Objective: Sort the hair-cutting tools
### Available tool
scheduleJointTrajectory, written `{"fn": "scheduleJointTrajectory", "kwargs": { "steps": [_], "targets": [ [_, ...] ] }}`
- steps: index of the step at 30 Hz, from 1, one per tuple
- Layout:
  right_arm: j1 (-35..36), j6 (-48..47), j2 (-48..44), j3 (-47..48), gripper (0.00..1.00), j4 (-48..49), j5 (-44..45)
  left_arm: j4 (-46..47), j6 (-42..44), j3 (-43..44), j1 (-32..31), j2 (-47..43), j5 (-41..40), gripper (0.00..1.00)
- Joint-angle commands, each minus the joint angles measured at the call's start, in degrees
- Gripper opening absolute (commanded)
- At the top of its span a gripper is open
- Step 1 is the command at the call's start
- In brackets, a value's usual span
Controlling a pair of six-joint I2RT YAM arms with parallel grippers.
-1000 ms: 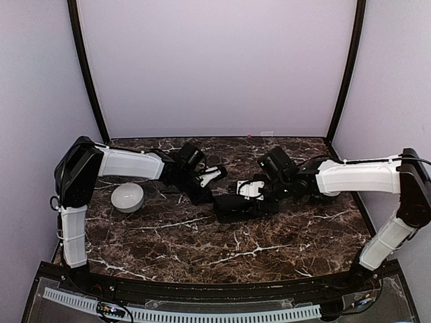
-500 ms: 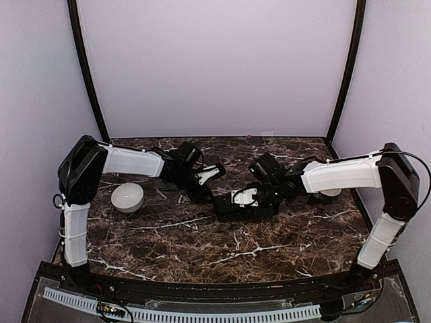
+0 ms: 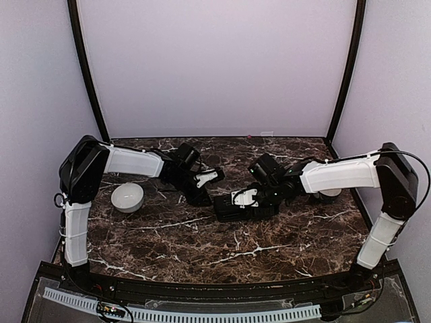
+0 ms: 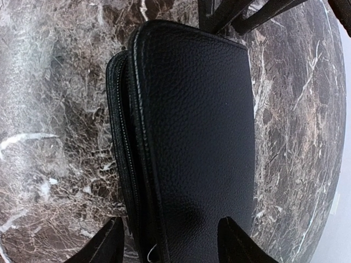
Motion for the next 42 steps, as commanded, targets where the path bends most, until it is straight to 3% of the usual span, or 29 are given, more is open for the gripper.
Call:
{"fn": "scheduleJointTrajectory", "kwargs": {
  "steps": [1, 15, 22, 29, 35, 42],
  "targets": [
    [-0.48, 0.78, 1.80, 0.27, 0.58, 1.10, -0.41, 1.33, 2.56, -1.80, 0.33, -1.46, -0.08, 0.36],
    [-0.46, 2.56, 3.59, 1.82, 0.57, 0.52, -0.34, 9.97, 2.61, -3.76, 0.35, 1.04, 6.93, 0.14],
    [-0.47, 2.48, 3.91, 1.79, 0.56, 0.65, 0.07, 8.44, 3.70, -3.48, 0.40, 1.09, 6.64, 0.01],
    [-0.76, 2.61, 5.41, 0.95, 0.52, 1.49, 1.60, -1.11, 3.89, -0.85, 0.48, 0.00, 2.84, 0.00],
    [-1.55, 1.91, 6.32, -1.58, 0.46, 3.94, 3.10, -6.90, 5.56, -4.06, 0.56, -3.65, -0.85, 0.00],
    [-1.60, 3.67, 8.03, -1.05, 0.43, 5.37, 4.97, -10.75, 4.41, -7.40, 0.36, -6.92, 7.66, 0.00]
  ]
}}
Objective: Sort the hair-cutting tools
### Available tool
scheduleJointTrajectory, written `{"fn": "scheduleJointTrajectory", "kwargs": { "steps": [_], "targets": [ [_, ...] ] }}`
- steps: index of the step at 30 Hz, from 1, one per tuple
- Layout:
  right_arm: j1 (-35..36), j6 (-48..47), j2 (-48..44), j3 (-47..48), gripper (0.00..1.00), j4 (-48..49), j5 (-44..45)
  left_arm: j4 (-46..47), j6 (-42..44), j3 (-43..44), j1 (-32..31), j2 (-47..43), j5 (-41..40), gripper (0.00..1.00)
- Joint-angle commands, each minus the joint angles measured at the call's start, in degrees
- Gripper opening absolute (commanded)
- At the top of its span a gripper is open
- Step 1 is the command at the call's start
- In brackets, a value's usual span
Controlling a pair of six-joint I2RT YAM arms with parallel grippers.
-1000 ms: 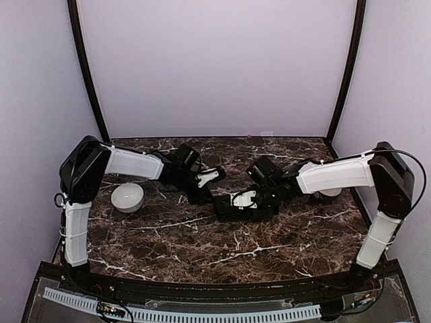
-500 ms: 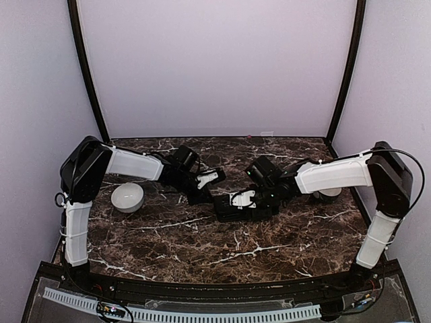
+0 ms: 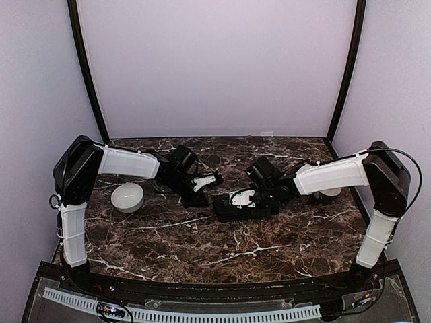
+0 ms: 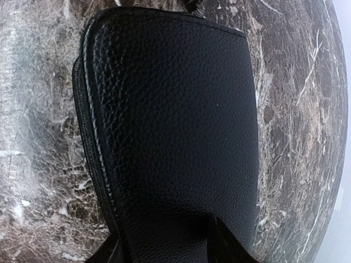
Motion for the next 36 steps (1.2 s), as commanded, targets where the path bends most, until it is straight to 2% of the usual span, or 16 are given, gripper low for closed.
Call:
{"fn": "scheduleJointTrajectory", "kwargs": {
  "steps": [1, 5, 10, 20, 26, 30, 32, 36],
  "targets": [
    [-0.91, 2.37, 3.61, -0.91, 0.43, 0.41, 2.47, -8.28, -0.72, -4.21, -0.08, -4.68, 5.78, 0.00],
    [-0.90, 3.13, 4.01, -1.18, 0.43, 0.80, 1.76, -5.39, -2.47, -7.25, -0.86, -6.43, 11.23, 0.00],
    [-0.92, 4.39, 5.15, -0.82, 0.43, 1.16, 1.76, -4.82, -3.97, -7.15, -3.00, -6.22, 14.73, 0.00],
    [-0.83, 6.62, 6.76, -0.32, 0.43, 1.48, 0.59, 2.58, -9.23, -6.69, -7.33, -4.20, 21.27, 0.00],
    [-1.11, 6.87, 4.64, -1.13, 0.45, 0.84, -0.27, 13.38, -15.27, -9.97, -8.08, -4.14, 22.61, 0.00],
    [-1.71, 6.30, -0.17, -2.47, 0.50, -1.42, -1.74, 18.95, -19.02, -12.29, -8.08, -4.55, 22.33, 0.00],
    [-1.79, 5.97, -2.85, -2.99, 0.53, -3.01, -2.19, 18.34, -19.80, -12.31, -8.21, -4.79, 21.80, 0.06],
    [-2.34, 6.08, -8.77, -4.02, 0.59, -5.35, -2.29, 13.50, -17.89, -12.57, -8.94, -8.17, 19.23, 0.26]
  ]
}}
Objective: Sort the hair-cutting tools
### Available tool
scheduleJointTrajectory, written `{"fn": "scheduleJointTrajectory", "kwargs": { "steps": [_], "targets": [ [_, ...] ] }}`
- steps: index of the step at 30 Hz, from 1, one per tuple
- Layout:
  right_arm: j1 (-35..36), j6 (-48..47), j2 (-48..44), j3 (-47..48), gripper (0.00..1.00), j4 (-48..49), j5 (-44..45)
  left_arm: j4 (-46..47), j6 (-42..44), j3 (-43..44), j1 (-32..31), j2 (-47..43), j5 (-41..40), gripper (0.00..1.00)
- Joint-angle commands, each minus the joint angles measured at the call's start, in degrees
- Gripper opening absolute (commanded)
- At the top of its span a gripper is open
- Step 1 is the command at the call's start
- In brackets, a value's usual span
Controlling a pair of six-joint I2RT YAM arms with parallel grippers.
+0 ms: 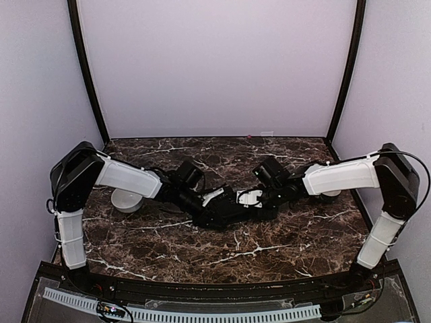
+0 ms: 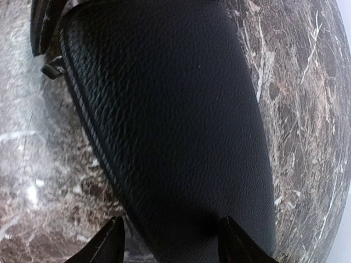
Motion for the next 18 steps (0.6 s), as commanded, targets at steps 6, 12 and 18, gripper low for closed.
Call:
{"fn": "scheduleJointTrajectory", "kwargs": {
  "steps": [6, 12, 18],
  "targets": [
    [-5.32, 4.55, -13.02, -4.04, 0.69, -3.15, 2.89, -8.92, 2.54, -1.06, -1.79, -13.80, -8.65, 0.39],
    [-18.63, 18.95, -18.92, -3.55, 1.00, 1.65, -3.04, -7.52, -1.48, 5.60, -1.61, -16.00, -36.62, 0.54],
    [-22.94, 21.61, -14.11, 0.21, 0.93, -5.04, -16.32, 3.17, -6.75, 6.82, 1.72, -14.32, -41.53, 0.96]
  ]
}}
